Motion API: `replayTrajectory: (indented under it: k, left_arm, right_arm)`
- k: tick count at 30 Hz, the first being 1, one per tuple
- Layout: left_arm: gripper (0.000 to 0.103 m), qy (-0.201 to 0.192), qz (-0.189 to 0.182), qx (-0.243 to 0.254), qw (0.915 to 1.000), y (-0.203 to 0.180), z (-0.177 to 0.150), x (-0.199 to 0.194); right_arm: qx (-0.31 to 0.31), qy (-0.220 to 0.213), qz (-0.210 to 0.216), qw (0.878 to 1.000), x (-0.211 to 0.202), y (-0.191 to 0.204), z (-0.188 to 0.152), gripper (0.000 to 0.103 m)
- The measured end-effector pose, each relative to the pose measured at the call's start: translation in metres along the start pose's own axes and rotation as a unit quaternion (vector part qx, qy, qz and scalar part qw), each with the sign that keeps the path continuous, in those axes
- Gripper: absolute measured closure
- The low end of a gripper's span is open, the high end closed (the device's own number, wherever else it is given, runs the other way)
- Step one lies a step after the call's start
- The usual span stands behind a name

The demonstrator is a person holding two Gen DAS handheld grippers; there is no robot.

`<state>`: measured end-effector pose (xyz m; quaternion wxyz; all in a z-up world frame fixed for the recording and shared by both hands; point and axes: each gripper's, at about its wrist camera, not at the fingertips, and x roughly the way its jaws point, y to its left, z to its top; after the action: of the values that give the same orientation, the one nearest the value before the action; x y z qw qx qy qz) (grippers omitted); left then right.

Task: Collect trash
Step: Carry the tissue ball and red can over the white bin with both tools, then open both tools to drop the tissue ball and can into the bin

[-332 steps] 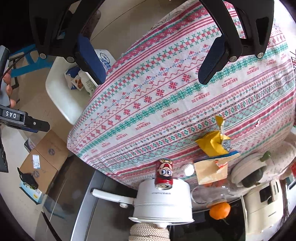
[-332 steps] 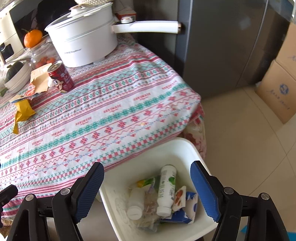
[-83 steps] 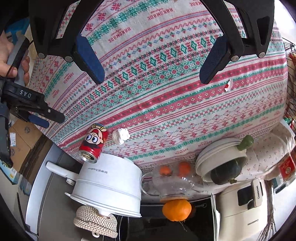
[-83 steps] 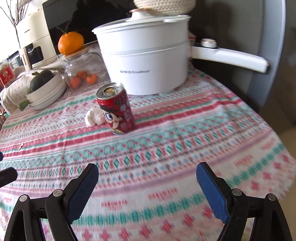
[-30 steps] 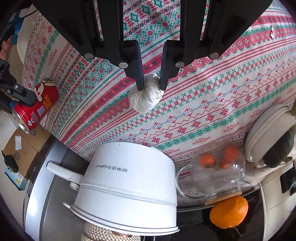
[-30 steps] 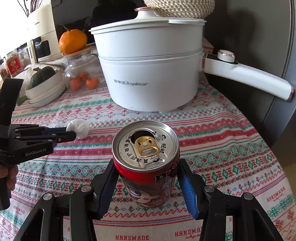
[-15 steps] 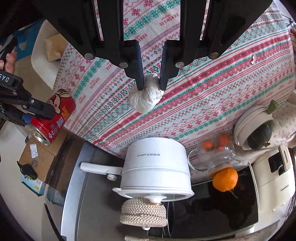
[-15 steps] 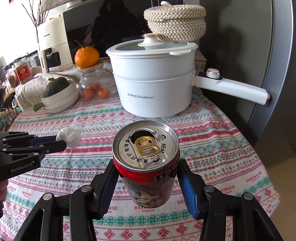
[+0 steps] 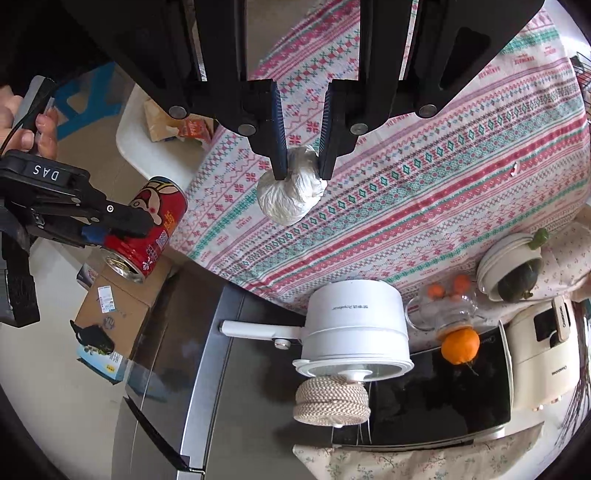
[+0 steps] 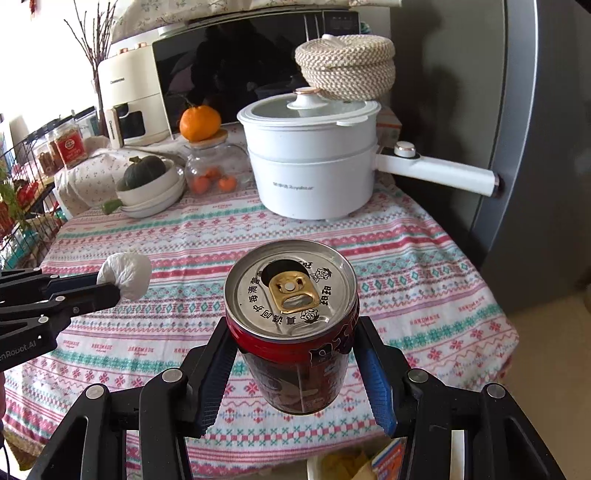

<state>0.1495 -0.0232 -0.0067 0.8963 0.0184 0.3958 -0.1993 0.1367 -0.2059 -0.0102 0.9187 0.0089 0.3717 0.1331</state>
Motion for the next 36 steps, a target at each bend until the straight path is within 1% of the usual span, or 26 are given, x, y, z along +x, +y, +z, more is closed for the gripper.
replayTrajectory:
  k: [7,10,13,17,21,24,28,32,36]
  left_arm:
    - [0.085,0.024,-0.029,0.003,0.9993,-0.030,-0.031,0.009]
    - [0.085,0.035,-0.046,0.002,0.9983,-0.044,-0.039,0.018]
    - [0.085,0.049,-0.054,0.019,0.9972,-0.063,-0.046,0.030]
    - [0.085,0.065,-0.064,0.047,0.9947,-0.091,-0.052,0.048]
    - [0.085,0.084,-0.077,0.073,0.9907,-0.121,-0.059,0.068]
    - [0.085,0.097,-0.082,0.096,0.9873,-0.142,-0.065,0.086]
    - [0.085,0.115,-0.080,0.116,0.9834,-0.161,-0.072,0.112]
    - [0.084,0.121,-0.076,0.130,0.9812,-0.171,-0.076,0.130]
    - [0.083,0.121,-0.081,0.132,0.9805,-0.174,-0.077,0.136]
  right_arm:
    - [0.030,0.018,-0.013,0.999,-0.023,-0.020,-0.030,0.047]
    - [0.049,0.023,-0.028,0.998,-0.028,-0.033,-0.043,0.047]
    - [0.068,0.041,-0.040,0.996,-0.029,-0.046,-0.056,0.047]
    - [0.069,0.067,-0.063,0.993,-0.027,-0.060,-0.073,0.047]
    - [0.104,0.096,-0.071,0.987,-0.026,-0.084,-0.088,0.047]
    - [0.129,0.108,-0.078,0.983,-0.027,-0.101,-0.096,0.047]
    - [0.149,0.116,-0.086,0.978,-0.029,-0.117,-0.102,0.047]
    - [0.162,0.122,-0.091,0.975,-0.030,-0.127,-0.106,0.047]
    - [0.169,0.124,-0.093,0.973,-0.032,-0.134,-0.109,0.047]
